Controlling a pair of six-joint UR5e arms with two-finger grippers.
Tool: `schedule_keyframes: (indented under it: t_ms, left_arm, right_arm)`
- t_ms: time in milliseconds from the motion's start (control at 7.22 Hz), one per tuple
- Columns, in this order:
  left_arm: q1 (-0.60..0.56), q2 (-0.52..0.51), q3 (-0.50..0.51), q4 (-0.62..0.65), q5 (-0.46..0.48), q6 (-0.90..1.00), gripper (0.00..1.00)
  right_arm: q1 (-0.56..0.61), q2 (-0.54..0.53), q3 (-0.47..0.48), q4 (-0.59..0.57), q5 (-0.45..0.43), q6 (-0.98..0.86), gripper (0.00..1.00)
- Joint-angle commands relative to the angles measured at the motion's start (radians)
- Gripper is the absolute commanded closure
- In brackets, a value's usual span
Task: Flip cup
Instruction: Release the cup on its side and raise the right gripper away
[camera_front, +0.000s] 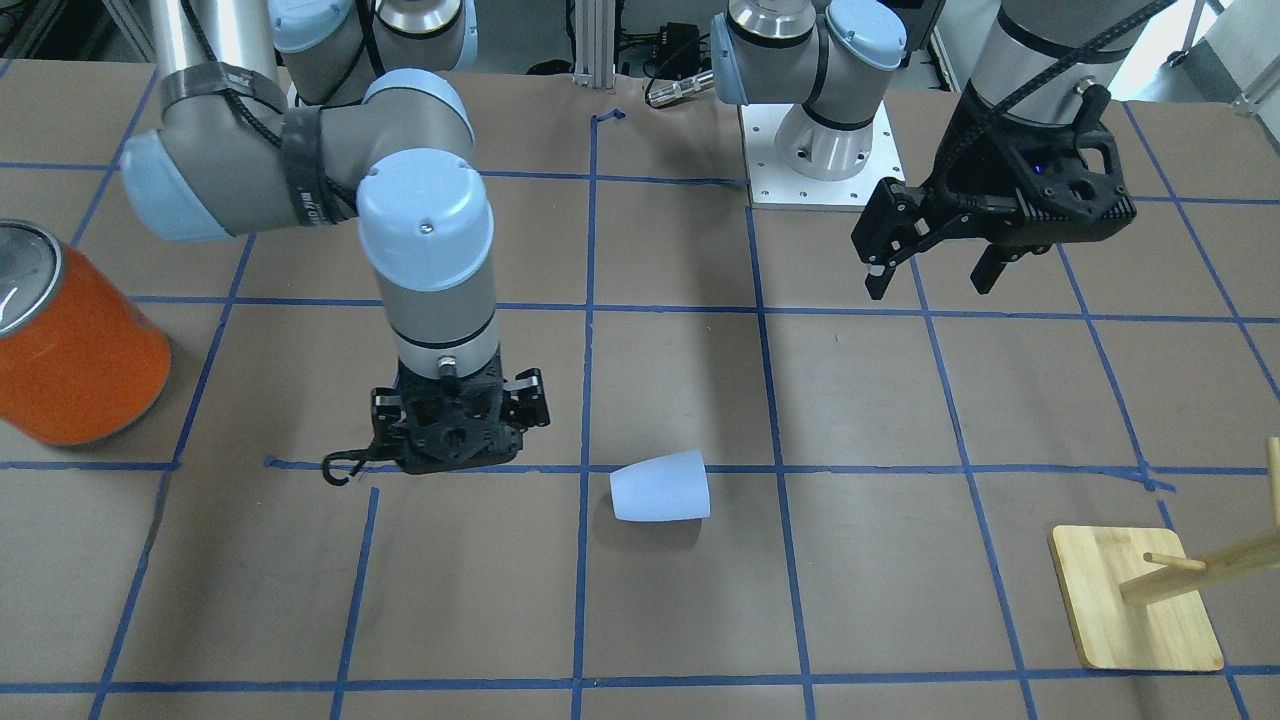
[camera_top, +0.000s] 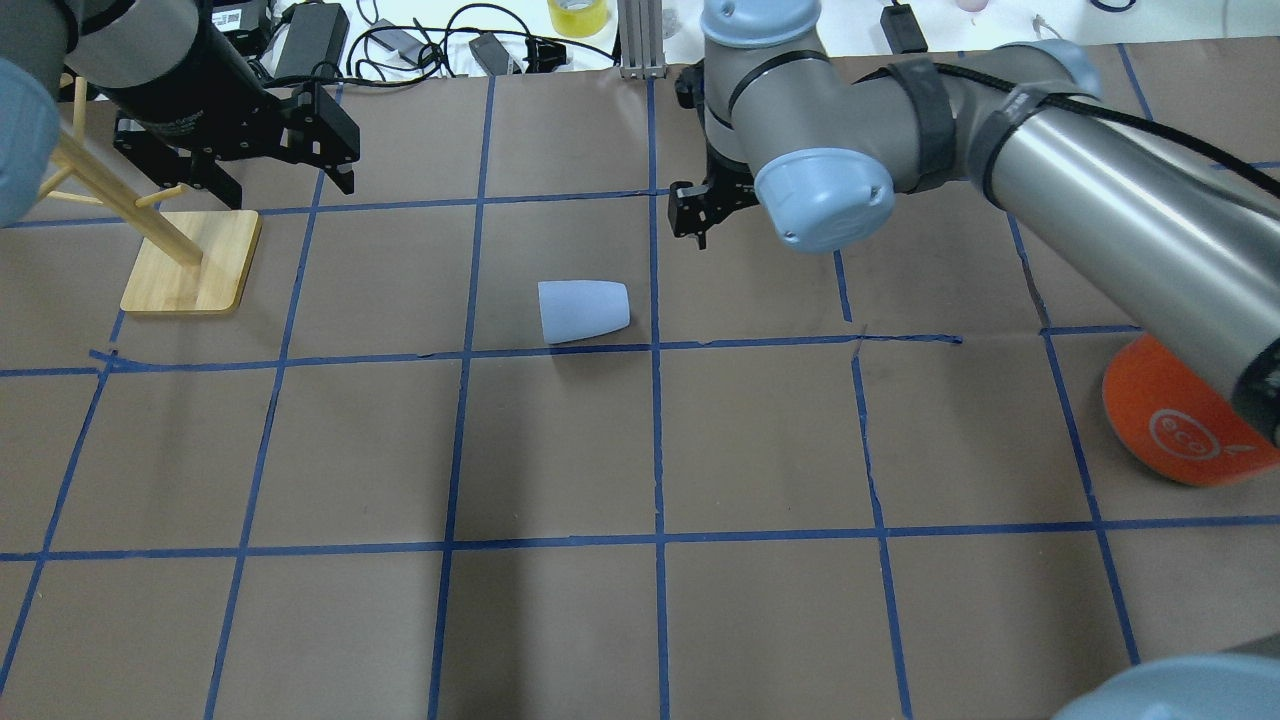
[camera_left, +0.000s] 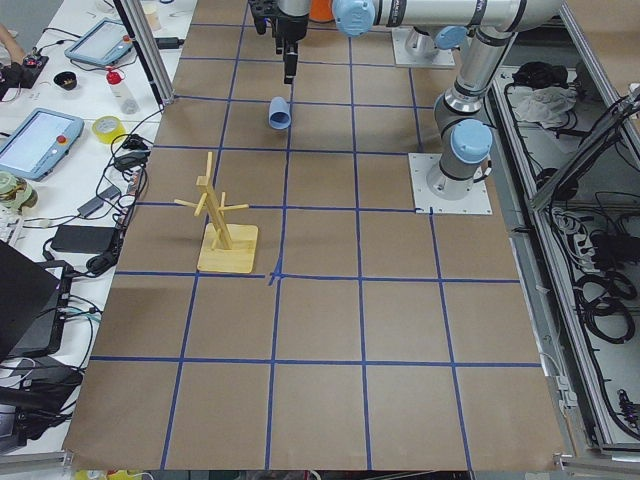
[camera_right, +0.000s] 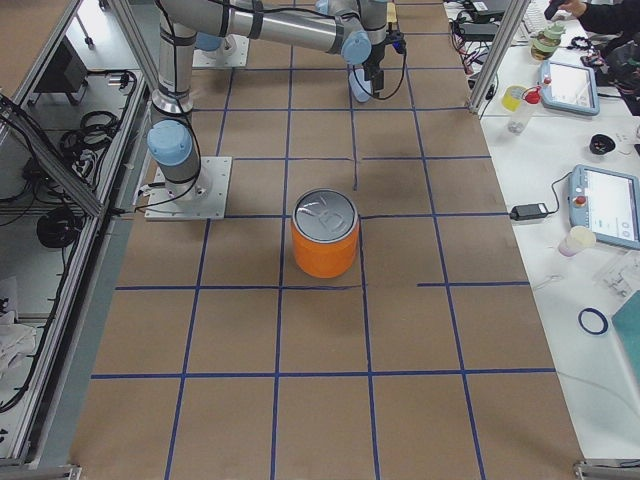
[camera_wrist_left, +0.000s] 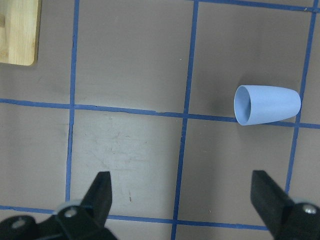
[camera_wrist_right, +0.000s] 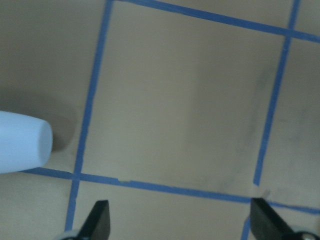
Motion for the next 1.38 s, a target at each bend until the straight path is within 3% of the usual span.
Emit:
schedule_keyframes:
  t_ms: [0,554,969,1246]
  left_arm:
    - [-0.001,0.001,-0.001,0.000,-0.001,0.000,0.00]
    - [0.001,0.001,-0.001,0.000,0.001,0.001,0.00]
    - [0.004,0.000,-0.003,0.000,0.005,0.004,0.00]
    - [0.004,0.000,-0.006,0.002,0.002,0.001,0.00]
  right_arm:
    - [-0.133,-0.088,-0.001,0.166,0.001,0.070,0.00]
    - [-0.231,-0.147,-0.010,0.188,0.005,0.067,0.00]
    - [-0.235,-0.243,0.000,0.196,0.005,0.070,0.00]
    - [-0.227,-0.280,0.002,0.211,0.118,0.071,0.00]
